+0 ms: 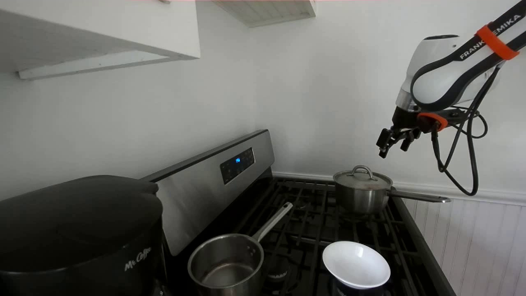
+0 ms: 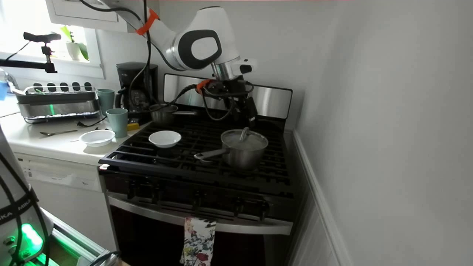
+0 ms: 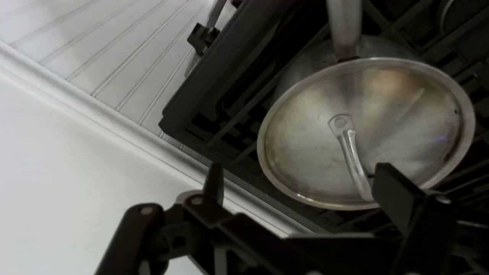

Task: Remove the lid from the pot on the right and put it on the other pot on the left

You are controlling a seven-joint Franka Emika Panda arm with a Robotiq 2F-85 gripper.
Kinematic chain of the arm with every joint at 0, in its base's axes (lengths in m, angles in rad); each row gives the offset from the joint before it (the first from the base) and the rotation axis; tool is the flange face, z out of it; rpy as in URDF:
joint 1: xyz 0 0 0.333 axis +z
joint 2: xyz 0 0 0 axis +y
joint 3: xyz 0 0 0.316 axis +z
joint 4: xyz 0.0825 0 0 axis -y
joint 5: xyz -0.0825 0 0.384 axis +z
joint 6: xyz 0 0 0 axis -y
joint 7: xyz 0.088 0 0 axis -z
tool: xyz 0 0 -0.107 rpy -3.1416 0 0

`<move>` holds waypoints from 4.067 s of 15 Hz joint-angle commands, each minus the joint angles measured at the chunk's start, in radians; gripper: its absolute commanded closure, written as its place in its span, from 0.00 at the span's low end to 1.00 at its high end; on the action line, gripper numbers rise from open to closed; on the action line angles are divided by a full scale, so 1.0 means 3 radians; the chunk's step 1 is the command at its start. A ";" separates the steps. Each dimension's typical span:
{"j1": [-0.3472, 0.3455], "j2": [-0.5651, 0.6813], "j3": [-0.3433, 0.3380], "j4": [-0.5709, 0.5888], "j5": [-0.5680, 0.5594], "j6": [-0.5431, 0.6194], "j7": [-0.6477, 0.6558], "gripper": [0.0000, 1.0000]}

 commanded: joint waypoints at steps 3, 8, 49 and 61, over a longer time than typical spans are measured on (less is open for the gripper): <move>0.0021 0.0445 0.0118 0.0441 0.0612 0.0016 -0.0694 0.00; -0.0037 0.0768 0.0269 0.0819 0.0910 -0.0294 -0.1022 0.04; 0.0469 0.0643 0.0809 0.1630 0.0986 -0.1426 -0.1297 0.91; 0.0617 0.1078 0.1103 0.2373 0.1055 -0.1236 -0.1974 0.98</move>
